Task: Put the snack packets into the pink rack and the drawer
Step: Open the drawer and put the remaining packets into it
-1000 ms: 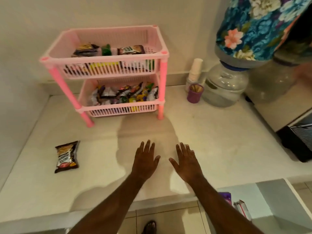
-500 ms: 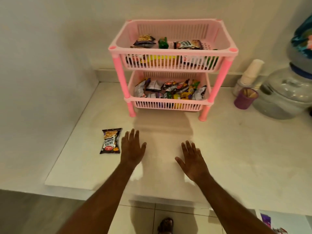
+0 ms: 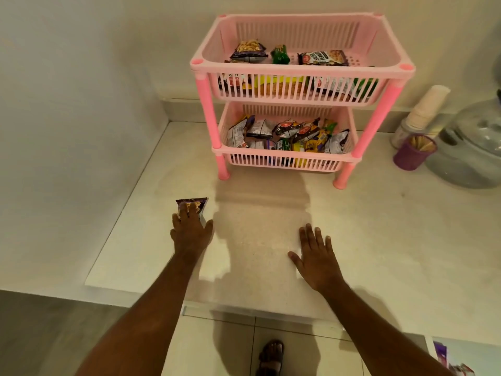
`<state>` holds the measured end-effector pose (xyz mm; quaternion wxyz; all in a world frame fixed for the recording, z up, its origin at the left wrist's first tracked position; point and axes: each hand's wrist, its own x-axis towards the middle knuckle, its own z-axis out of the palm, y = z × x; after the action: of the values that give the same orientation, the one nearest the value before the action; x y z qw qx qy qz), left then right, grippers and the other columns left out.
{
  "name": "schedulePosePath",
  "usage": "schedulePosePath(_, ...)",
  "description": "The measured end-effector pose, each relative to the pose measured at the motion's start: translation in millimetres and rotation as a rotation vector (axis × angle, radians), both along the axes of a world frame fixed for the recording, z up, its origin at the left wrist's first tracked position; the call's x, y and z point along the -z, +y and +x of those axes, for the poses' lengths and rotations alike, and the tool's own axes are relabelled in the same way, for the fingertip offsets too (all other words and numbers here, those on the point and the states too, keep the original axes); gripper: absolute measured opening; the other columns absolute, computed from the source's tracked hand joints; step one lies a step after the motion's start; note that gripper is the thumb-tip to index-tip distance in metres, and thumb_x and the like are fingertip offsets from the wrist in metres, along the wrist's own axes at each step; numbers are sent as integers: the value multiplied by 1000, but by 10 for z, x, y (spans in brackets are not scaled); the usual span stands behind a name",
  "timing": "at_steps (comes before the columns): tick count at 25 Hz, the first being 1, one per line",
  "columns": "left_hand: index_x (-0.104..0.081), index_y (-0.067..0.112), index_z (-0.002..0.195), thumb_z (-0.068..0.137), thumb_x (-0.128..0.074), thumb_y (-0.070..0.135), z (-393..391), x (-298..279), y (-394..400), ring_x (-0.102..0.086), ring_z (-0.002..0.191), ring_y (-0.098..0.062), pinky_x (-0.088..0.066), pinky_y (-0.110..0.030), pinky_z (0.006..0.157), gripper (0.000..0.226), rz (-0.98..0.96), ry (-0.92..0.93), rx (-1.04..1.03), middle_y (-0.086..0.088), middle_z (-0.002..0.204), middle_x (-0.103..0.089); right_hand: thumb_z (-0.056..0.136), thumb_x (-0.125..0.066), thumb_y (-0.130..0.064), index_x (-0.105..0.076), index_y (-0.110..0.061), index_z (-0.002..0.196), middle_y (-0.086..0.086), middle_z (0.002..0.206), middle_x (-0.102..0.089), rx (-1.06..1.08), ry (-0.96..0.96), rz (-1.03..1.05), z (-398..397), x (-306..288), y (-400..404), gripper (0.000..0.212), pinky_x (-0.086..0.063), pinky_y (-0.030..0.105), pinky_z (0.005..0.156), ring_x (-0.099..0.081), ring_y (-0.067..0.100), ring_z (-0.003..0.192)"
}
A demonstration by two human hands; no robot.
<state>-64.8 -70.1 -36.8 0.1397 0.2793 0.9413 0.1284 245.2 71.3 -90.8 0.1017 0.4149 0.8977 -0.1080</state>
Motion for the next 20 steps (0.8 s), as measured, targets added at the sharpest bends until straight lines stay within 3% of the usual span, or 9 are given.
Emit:
schedulePosePath(5, -33, 19, 152, 87, -64, 25, 59, 51, 53, -47, 127, -44, -45, -57, 99, 72, 21, 22, 1, -10, 161, -26, 98, -12, -66, 13, -17, 159, 7, 167, 16, 12, 14, -14, 57, 8, -2, 82, 1, 49, 127, 14, 29, 155)
schedulePosePath(15, -42, 28, 148, 80, -63, 1, 615, -92, 401, -54, 117, -36, -48, -56, 92, 76, 272, -62, 87, 1, 147, -34, 101, -24, -63, 1, -23, 162, -1, 168, 13, 92, 327, -153, 116, -222, -22, 77, 0, 39, 127, 16, 20, 155)
schedulePosePath(18, -42, 27, 148, 78, -68, 6, 968, -152, 526, -56, 119, -35, -52, -54, 94, 77, 368, -108, 181, 2, 147, -33, 100, -35, -63, -6, -26, 162, -8, 170, 1, 218, 480, -323, 87, -338, -47, 78, -7, 34, 126, 4, 12, 156)
schedulePosePath(20, -39, 28, 148, 79, -69, 6, 1258, -205, 636, -55, 122, -32, -52, -53, 98, 78, 402, -143, 251, 4, 147, -31, 97, -49, -59, -16, -27, 160, -9, 167, -14, 384, 652, -520, 60, -422, -39, 78, -20, 35, 124, -13, 12, 154)
